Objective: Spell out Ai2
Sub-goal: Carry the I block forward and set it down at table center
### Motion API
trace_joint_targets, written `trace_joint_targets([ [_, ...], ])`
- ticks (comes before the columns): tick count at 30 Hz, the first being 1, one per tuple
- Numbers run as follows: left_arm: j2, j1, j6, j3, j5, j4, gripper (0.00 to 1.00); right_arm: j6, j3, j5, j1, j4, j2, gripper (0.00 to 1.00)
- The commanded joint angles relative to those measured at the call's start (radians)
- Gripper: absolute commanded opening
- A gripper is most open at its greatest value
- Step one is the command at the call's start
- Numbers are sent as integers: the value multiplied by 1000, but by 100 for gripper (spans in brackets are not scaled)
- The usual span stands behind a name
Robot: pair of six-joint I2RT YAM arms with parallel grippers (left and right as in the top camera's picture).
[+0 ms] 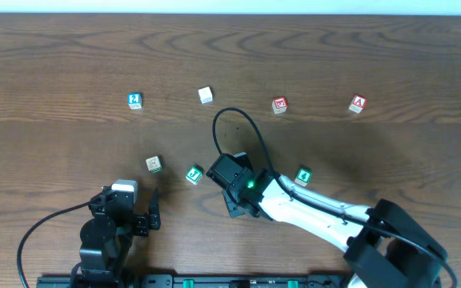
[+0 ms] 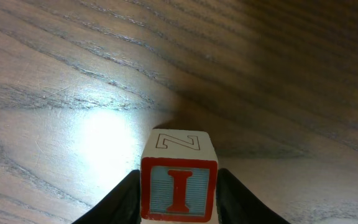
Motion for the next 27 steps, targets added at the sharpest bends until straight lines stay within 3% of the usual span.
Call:
trace_joint_targets([
  [1, -6, 8, 14, -13, -14, 5, 95, 6, 19, 22, 6, 3, 9, 36],
  [12, -6, 8, 14, -13, -14, 5, 95, 11, 47, 41, 2, -2, 9, 26],
  [27, -6, 8, 14, -13, -14, 5, 96, 14, 429, 96, -240, -102, 81, 22],
])
